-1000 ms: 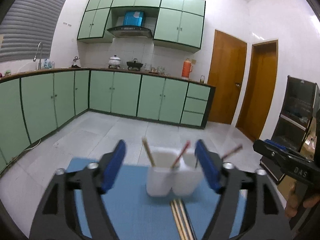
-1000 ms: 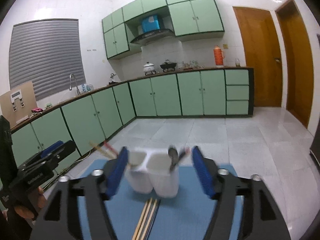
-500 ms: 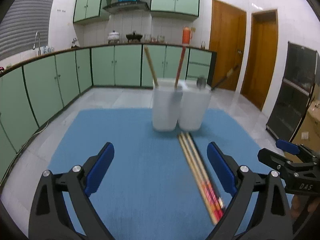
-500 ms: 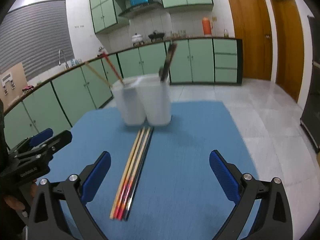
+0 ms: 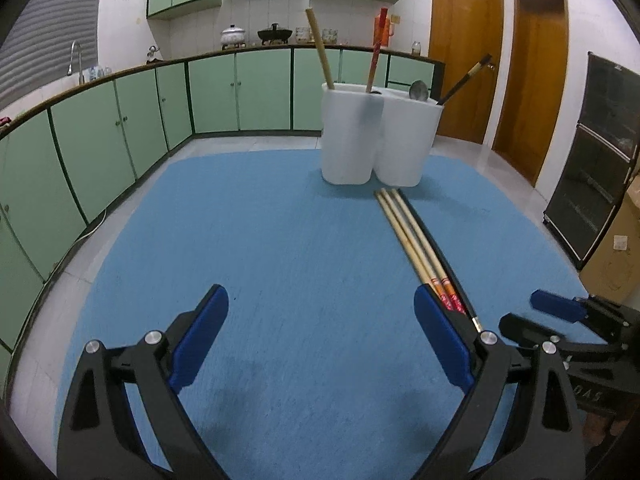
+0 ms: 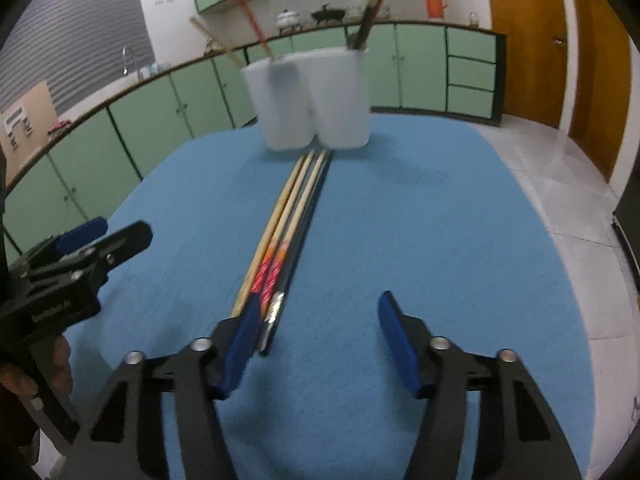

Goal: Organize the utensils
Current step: 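Move both open tools back down over the chopsticks on the mat, then close the right tool on the remaining black chopstick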

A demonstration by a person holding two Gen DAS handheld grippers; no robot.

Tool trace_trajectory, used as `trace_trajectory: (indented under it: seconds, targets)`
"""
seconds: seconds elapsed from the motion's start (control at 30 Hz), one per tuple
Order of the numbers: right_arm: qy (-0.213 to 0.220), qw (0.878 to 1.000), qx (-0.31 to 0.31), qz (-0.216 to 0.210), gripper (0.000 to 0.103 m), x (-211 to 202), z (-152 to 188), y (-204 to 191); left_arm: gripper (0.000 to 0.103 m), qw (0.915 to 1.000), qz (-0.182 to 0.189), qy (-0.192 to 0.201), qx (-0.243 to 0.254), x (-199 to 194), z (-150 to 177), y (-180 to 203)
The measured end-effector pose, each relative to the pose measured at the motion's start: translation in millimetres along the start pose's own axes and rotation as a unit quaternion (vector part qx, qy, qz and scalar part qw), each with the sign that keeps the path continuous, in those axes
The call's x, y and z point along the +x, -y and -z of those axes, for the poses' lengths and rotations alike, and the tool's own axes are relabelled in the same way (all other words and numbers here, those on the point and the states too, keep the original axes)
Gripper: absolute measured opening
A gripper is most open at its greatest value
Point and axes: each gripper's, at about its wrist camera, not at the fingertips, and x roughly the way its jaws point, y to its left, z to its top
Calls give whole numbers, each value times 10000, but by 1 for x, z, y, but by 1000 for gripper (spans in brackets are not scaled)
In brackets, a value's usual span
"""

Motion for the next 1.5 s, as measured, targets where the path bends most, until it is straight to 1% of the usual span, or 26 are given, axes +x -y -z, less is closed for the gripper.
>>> trace_trajectory:
  seconds: [0.03,0.1,0.17,0.3,0.43,0.53,0.73,0.77,0.8,0.87,0.97,1.13,1.23,1.4,1.47,1.5]
  targets:
    - [-33,10000,-31,0,47,1,0,-4,91,10000,-15,-17,-1,1,1,0]
    - [-131,9998,-111,30,36,6,-1,-8,91,10000,-21,-54,-12,2,2,-2]
    - [-233,9996,-153,0,30,9,1,-11,91,10000,-28,-77,-15,2,2,-2]
    - [-261,9995,-189,-15,27,11,-1,-13,91,9999,-17,-112,-21,3,2,-1]
    - [-282,9993,-236,-54,26,11,-1,-16,91,9999,21,-100,-24,3,1,1]
    - [-325,9990,-285,-67,23,12,-1,-19,91,9999,37,-107,-32,4,0,3]
    - [-404,9985,-373,16,22,17,1,-25,91,9999,84,-125,-23,5,0,8]
    - [-397,9985,-378,34,20,16,1,-25,91,9999,91,-126,-18,5,0,9]
    - [-404,9986,-353,41,14,16,1,-24,91,9999,103,-131,-9,4,1,10]
    - [-408,9987,-284,72,8,15,0,-19,91,9998,143,-157,13,5,1,14]
    - [-392,9990,-198,104,7,12,1,-14,91,9995,233,-197,59,4,3,19]
    - [-347,9992,-15,180,6,5,4,-2,91,9980,426,-416,214,10,10,37]
    - [-329,9991,94,250,6,2,6,9,91,9969,455,-535,341,14,14,48]
    - [-295,9989,261,270,6,-1,6,21,91,9958,400,-719,394,22,14,54]
    - [-283,9988,308,263,6,-1,7,24,87,9953,399,-789,386,25,14,56]
    - [-279,9988,320,254,7,-1,7,24,83,9949,387,-835,402,26,14,57]
